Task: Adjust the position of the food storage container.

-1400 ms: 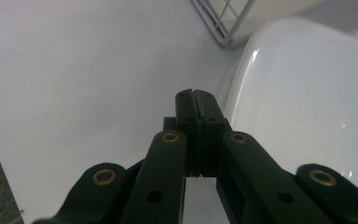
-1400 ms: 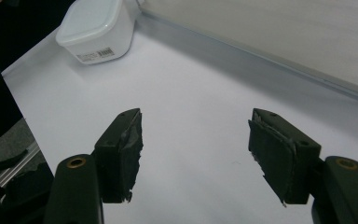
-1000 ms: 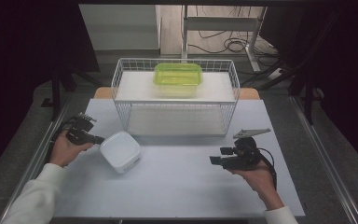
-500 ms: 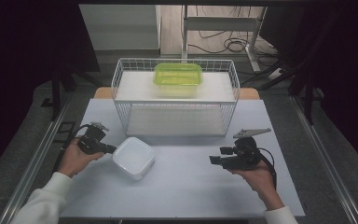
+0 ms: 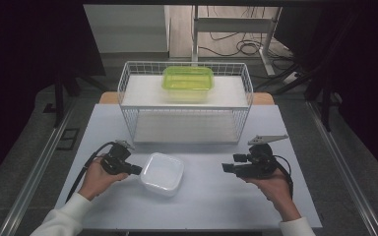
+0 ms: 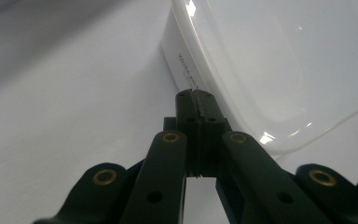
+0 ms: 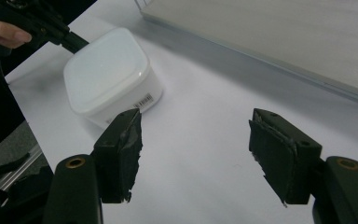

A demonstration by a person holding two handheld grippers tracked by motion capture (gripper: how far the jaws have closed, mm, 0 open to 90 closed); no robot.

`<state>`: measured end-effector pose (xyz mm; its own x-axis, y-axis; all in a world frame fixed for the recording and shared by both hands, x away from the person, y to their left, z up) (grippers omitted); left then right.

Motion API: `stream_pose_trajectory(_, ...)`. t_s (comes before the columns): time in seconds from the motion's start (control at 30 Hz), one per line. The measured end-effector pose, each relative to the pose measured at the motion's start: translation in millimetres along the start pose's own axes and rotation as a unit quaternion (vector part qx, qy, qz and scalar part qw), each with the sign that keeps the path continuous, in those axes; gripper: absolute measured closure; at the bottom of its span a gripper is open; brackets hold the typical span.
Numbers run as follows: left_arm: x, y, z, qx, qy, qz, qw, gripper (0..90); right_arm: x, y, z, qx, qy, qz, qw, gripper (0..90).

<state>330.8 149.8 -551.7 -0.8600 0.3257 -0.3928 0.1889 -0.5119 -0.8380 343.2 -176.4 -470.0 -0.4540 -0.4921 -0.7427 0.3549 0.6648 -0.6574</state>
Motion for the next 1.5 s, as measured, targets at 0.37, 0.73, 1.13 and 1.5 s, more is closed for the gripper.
stream_pose_trajectory(0.37,-15.0,27.2,40.1,0.014,0.016,-0.011,0.9997,89.8,1.0,-0.8,1.5,0.0,0.003,0.001,1.0,34.3)
stream_pose_trajectory(0.73,-13.9,35.4,61.0,0.038,0.025,-0.014,0.9989,89.8,1.7,-3.2,4.2,0.002,0.005,0.004,1.0,34.3)
stream_pose_trajectory(1.13,-16.0,27.9,58.7,0.045,0.012,0.009,0.9989,88.0,2.5,-3.3,5.8,0.006,0.008,0.004,0.9999,32.4)
stream_pose_trajectory(1.5,-19.6,-12.4,50.1,0.103,-0.085,0.13,0.9825,43.2,7.1,0.9,3.1,0.001,0.022,0.011,0.9997,24.0)
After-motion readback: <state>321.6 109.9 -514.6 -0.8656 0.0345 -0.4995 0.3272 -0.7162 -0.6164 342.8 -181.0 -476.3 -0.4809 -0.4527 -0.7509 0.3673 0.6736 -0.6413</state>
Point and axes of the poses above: each handheld gripper's, and its own axes: y roughly forward along the jaws, x roughly out of its underside, z roughly to its right, the point moved 8 cm from there along y, roughly forward along the jaws, and after that the axes turned 12 degrees about -y, right-handed, at the moved point
